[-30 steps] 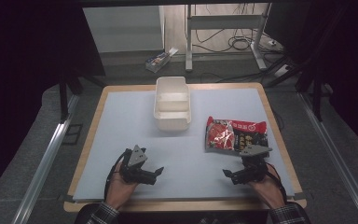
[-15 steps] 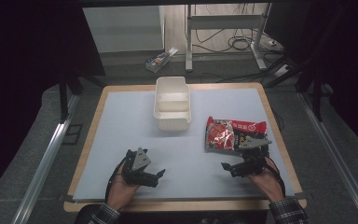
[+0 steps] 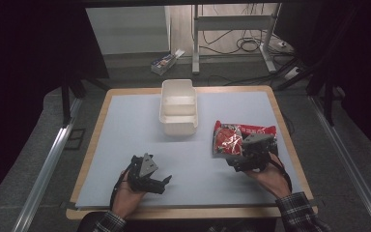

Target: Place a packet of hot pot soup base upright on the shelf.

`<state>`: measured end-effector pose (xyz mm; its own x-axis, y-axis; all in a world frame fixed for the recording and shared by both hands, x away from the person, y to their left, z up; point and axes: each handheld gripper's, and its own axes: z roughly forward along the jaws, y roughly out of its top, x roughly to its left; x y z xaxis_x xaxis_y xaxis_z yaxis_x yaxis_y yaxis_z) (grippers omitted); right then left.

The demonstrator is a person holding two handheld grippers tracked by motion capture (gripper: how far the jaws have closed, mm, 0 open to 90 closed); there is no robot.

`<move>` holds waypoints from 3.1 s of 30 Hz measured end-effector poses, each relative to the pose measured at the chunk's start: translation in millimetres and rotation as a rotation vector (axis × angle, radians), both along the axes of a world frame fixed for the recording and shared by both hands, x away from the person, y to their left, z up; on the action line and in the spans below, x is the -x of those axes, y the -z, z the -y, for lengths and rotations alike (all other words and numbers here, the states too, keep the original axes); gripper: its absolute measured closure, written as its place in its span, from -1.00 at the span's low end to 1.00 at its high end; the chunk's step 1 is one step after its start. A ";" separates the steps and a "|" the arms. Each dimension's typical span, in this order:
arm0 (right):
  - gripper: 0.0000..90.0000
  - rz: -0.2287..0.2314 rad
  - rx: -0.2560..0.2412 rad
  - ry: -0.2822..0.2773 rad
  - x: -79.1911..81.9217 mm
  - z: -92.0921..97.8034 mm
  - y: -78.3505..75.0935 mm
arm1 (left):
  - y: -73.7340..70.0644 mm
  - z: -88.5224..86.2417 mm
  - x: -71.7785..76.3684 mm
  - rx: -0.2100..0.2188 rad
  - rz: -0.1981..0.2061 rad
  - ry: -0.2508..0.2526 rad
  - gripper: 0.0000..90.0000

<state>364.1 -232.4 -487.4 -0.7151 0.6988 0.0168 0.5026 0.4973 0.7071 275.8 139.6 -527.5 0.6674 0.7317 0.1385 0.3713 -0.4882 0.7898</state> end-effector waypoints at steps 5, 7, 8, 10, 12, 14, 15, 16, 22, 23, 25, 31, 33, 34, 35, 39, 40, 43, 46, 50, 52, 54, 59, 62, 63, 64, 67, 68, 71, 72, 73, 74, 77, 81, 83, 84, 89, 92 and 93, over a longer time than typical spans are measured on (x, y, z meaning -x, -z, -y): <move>-0.36 -0.018 -0.005 0.004 -15.1 2.0 -4.0 | 0.4 0.4 0.1 -0.004 0.001 -0.001 -0.93; -0.24 -0.025 -0.005 0.001 -22.8 2.7 -5.1 | 0.4 0.2 0.0 -0.004 0.003 -0.002 -0.94; -0.18 -0.022 -0.002 0.001 -26.6 2.8 -5.5 | 0.5 0.2 -0.1 -0.004 0.003 -0.002 -0.94; 0.02 -0.020 0.015 0.019 -38.9 2.1 -7.1 | 0.7 0.6 0.1 -0.008 0.003 0.000 -0.94; 0.20 -0.013 0.016 0.027 -49.1 1.6 -7.7 | 0.6 0.8 0.0 -0.020 0.004 0.004 -0.94; 0.35 -0.014 0.029 0.039 -60.2 0.0 -8.5 | 0.9 1.2 0.0 -0.022 0.002 0.006 -0.94; 0.43 -0.015 0.034 0.043 -65.9 -1.4 -8.8 | 0.9 1.2 0.0 -0.024 0.003 0.007 -0.94; 0.50 -0.016 0.036 0.042 -72.0 -2.3 -9.4 | 0.9 1.2 0.0 -0.024 0.003 0.007 -0.94; 0.83 0.016 0.049 0.035 -100.0 -12.6 -13.3 | 0.7 0.2 0.1 -0.022 0.002 0.005 -0.94; 0.91 0.022 0.052 0.040 -104.1 -13.8 -13.9 | 0.7 0.2 0.1 -0.022 0.002 0.006 -0.93; 0.97 0.028 0.048 0.056 -112.0 -16.0 -14.4 | 0.7 0.3 0.1 -0.024 0.002 0.007 -0.93; 0.97 0.019 0.073 0.094 -132.8 -25.0 -8.8 | 1.0 0.7 0.1 -0.022 -0.003 0.007 -0.93; 0.97 0.022 0.090 0.113 -138.8 -28.3 -5.7 | 1.2 0.8 0.1 -0.016 -0.003 0.004 -0.93; 0.97 0.020 0.094 0.124 -141.8 -29.9 -4.1 | 1.1 0.7 0.1 -0.015 -0.004 0.004 -0.93; 0.97 0.022 0.100 0.134 -145.1 -30.9 -2.4 | 1.3 0.7 0.0 -0.013 -0.004 0.004 -0.93; 0.97 -0.016 0.123 0.132 -155.9 -36.0 8.8 | 1.5 0.6 -0.1 -0.014 -0.007 0.004 -0.93; 0.97 -0.024 0.130 0.129 -156.0 -37.1 11.3 | 1.5 0.6 -0.1 -0.014 -0.008 0.004 -0.93; 0.97 -0.023 0.136 0.127 -154.6 -38.5 15.3 | 1.5 0.3 -0.3 -0.024 -0.009 0.007 -0.93; 0.98 -0.050 0.090 0.130 -151.7 -38.4 14.8 | 1.8 0.9 -0.4 -0.025 -0.012 0.009 -0.93; 0.98 -0.040 0.114 0.113 -147.9 -42.4 13.3 | 2.6 2.1 -0.6 -0.024 -0.015 0.008 -0.93; 0.98 -0.032 0.137 0.082 -141.1 -48.4 11.8 | 2.8 2.4 -0.5 -0.025 -0.017 0.008 -0.93; 0.98 -0.027 0.139 0.072 -136.5 -50.9 10.8 | 2.5 1.8 -0.8 -0.035 -0.018 0.010 -0.93; 0.98 -0.046 0.111 0.039 -129.4 -53.4 11.3 | 2.8 1.9 -0.8 -0.036 -0.020 0.010 -0.93; 0.98 -0.038 0.123 0.018 -122.7 -56.2 11.4 | 3.4 2.5 -1.0 -0.031 -0.022 0.006 -0.93; 0.98 -0.041 0.121 0.012 -120.3 -56.6 11.5 | 3.5 2.6 -1.0 -0.031 -0.022 0.006 -0.93; 0.98 -0.046 0.118 0.006 -118.1 -56.6 11.5 | 3.5 2.6 -0.9 -0.032 -0.023 0.007 -0.93; 0.98 -0.057 0.092 -0.011 -108.1 -54.6 12.6 | 3.6 2.6 -0.9 -0.031 -0.025 0.006 -0.93; 0.98 -0.057 0.092 -0.011 -108.1 -54.6 12.6 | 3.6 2.6 -0.9 -0.031 -0.025 0.006 -0.93; 0.98 -0.063 0.084 -0.029 -96.2 -53.5 13.0 | 3.6 2.8 -0.8 -0.034 -0.025 0.006 -0.93; 0.98 -0.064 0.084 -0.039 -92.1 -53.3 12.8 | 3.5 3.0 -0.8 -0.034 -0.024 0.007 -0.93; 0.98 -0.062 0.090 -0.046 -88.2 -53.2 12.7 | 3.6 3.2 -0.8 -0.034 -0.026 0.009 -0.93; 0.98 -0.043 0.095 -0.055 -83.6 -53.3 12.9 | 3.6 3.4 -0.9 -0.035 -0.028 0.010 -0.93; 0.97 -0.028 0.108 -0.057 -82.7 -53.5 11.2 | 3.4 3.8 -0.8 -0.034 -0.032 0.010 -0.93; 0.86 0.008 0.088 -0.027 -84.3 -40.2 -0.6 | 3.2 2.1 -1.5 -0.024 -0.037 0.004 -0.93; 0.86 0.020 0.089 0.001 -85.7 -28.6 -4.6 | 3.2 1.9 -1.6 -0.025 -0.038 0.003 -0.93; 0.86 0.019 0.085 0.019 -86.9 -21.6 -6.1 | 3.1 1.9 -1.3 -0.025 -0.037 0.003 -0.93; 0.92 0.036 0.081 0.108 -93.3 14.9 -12.0 | 3.2 3.0 -1.1 -0.031 -0.037 0.004 -0.93; 0.95 0.046 0.094 0.157 -95.2 31.7 -15.0 | 3.1 3.1 -0.9 -0.030 -0.038 0.004 -0.93; 0.96 0.050 0.095 0.179 -95.9 39.9 -16.1 | 3.1 2.9 -1.0 -0.029 -0.038 0.004 -0.93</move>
<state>460.1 -272.3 -471.3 -0.5777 0.8115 -0.0876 0.5540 0.4687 0.6881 276.8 136.6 -530.5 0.6756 0.7250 0.1338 0.3990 -0.5122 0.7606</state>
